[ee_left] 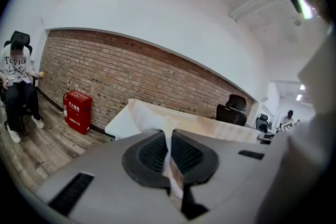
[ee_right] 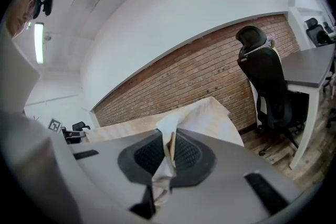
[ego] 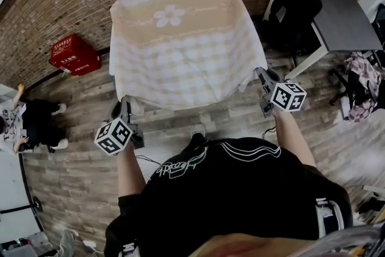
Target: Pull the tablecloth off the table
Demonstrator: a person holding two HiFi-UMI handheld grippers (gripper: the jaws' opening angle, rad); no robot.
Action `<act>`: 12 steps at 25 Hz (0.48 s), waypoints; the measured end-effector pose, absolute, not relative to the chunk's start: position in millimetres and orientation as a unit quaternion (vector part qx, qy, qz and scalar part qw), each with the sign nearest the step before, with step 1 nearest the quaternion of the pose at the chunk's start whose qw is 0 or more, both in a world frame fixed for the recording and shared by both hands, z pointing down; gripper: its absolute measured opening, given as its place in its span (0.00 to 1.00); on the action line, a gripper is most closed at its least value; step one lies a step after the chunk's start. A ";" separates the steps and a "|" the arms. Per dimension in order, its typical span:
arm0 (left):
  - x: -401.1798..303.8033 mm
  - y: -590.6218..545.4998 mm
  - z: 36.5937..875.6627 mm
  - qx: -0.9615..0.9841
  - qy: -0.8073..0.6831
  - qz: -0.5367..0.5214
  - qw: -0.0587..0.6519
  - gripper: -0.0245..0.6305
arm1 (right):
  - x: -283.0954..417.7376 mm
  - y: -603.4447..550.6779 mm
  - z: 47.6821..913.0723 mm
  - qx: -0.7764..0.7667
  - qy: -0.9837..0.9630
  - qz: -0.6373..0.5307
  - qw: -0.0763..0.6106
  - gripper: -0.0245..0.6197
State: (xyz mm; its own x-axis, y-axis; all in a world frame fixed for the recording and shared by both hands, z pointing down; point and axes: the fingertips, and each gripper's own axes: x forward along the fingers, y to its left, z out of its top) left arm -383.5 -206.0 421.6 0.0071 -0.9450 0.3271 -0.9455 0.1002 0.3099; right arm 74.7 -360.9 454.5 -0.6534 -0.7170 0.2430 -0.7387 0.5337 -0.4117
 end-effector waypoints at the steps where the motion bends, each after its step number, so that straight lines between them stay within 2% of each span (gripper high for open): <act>1: -382.4 -202.1 419.9 0.670 -0.706 0.000 0.231 0.05 | 74.8 -357.9 452.8 0.413 -0.877 0.245 0.023 0.05; 12: -351.7 -144.5 428.8 0.666 -0.710 -0.003 0.228 0.05 | 102.4 -308.5 463.6 0.424 -0.871 0.247 0.011 0.05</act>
State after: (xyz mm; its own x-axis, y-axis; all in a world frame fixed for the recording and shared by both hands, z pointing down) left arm -351.7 -144.5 428.8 -0.0083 -0.9474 0.3200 -0.9444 0.1126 0.3088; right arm 102.4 -308.5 463.6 -0.6410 -0.7326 0.2289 -0.7436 0.5188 -0.4219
